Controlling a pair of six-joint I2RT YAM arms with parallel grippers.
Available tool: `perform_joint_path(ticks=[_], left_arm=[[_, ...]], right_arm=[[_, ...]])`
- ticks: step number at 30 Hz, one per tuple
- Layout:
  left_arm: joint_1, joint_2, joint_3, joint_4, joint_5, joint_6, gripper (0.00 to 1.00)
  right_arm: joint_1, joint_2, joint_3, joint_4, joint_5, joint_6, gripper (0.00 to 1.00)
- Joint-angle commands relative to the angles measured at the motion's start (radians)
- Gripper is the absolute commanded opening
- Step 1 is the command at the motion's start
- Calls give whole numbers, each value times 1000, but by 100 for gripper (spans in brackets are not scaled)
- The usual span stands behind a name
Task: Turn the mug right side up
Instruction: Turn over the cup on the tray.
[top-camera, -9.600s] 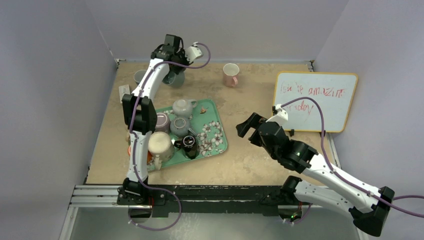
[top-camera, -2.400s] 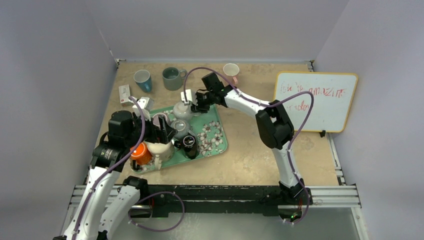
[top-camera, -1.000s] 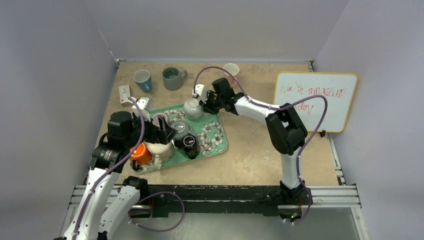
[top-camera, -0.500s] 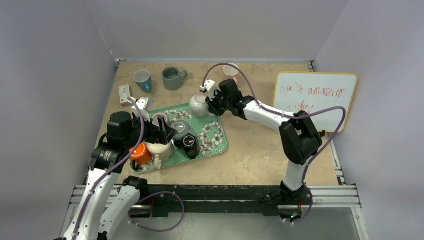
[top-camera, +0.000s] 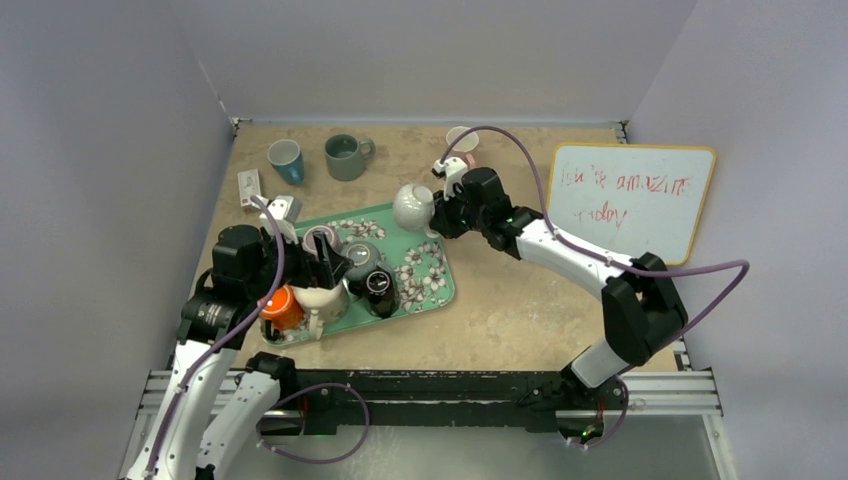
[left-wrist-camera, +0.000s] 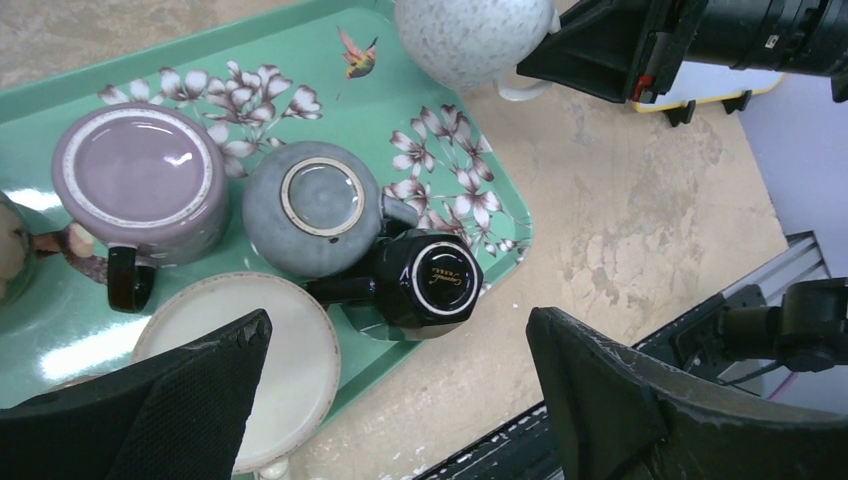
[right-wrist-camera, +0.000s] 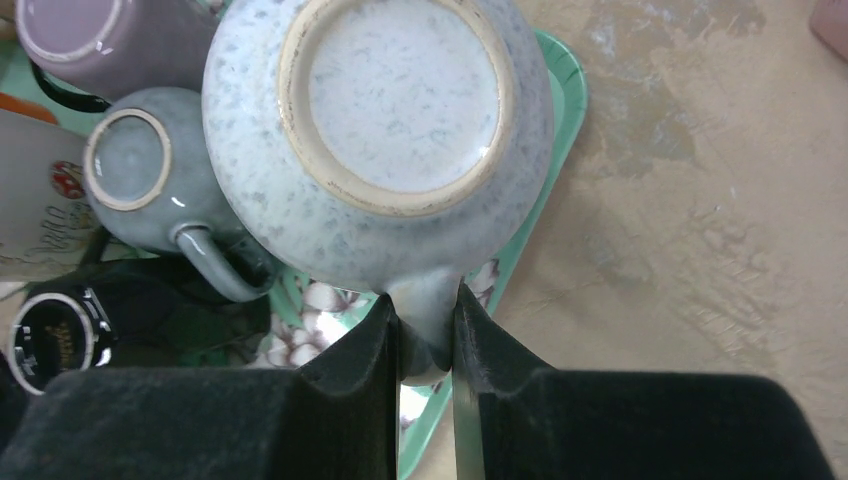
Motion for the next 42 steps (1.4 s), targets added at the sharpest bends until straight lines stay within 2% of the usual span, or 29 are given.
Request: perform_joint_path(ticks=[1, 3, 11, 16, 20, 26, 31, 34, 38, 42], left_arm=[[6, 39, 24, 39, 67, -100, 99], [6, 44, -3, 99, 129, -146, 98], [6, 91, -50, 198, 160, -231, 95], [6, 150, -61, 268, 240, -287, 90], [6, 156, -95, 385, 294, -371, 88], [6, 166, -144, 614, 371, -606, 87], [6, 197, -147, 684, 346, -650, 83], [6, 238, -153, 776, 363, -683, 79], [2, 264, -186, 948, 386, -770, 73], [-8, 294, -196, 1045, 381, -797, 67]], right_arm=[[-1, -86, -16, 177, -9, 156, 0], [-1, -94, -29, 177, -7, 172, 0], [-3, -101, -45, 160, -44, 276, 0], [-2, -141, -88, 230, -94, 365, 0], [-2, -194, -114, 293, -100, 478, 0], [0, -200, -137, 487, -213, 754, 0], [-1, -208, -178, 674, -256, 925, 0], [0, -185, -146, 707, -304, 992, 0], [6, -159, -179, 858, -304, 1113, 0], [15, -113, -156, 900, -335, 1181, 0]])
